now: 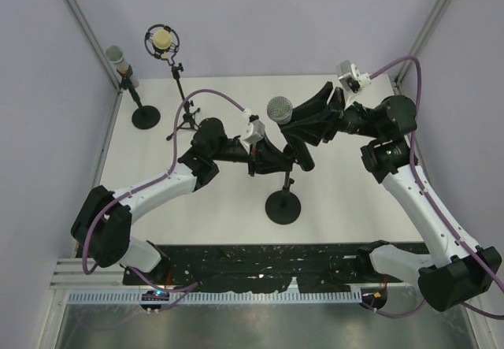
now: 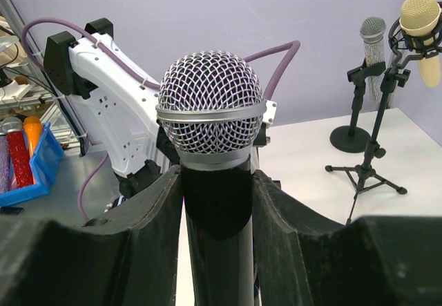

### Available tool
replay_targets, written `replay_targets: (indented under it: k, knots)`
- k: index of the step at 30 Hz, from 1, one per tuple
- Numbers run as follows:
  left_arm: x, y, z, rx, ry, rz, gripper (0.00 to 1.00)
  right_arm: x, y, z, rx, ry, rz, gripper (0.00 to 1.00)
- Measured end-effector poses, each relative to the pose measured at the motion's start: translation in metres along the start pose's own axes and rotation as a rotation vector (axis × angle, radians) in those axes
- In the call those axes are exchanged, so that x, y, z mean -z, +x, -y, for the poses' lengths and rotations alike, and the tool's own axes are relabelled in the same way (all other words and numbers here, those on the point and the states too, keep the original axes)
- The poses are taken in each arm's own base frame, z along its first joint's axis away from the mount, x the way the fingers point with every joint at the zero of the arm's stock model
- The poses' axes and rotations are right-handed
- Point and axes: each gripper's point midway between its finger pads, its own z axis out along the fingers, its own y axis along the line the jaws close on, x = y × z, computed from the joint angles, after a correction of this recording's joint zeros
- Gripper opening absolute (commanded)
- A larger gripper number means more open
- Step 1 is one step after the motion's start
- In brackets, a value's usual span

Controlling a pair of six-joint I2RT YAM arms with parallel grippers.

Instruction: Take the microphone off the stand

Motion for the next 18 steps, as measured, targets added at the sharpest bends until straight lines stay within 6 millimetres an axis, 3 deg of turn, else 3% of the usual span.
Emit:
replay_targets:
  k: [18]
  knots:
    - [-0.006, 0.001, 0.001, -0.017, 0.0, -0.031, 0.0, -0.004, -0.026, -0.008, 0.021, -0.043, 0.016, 0.06]
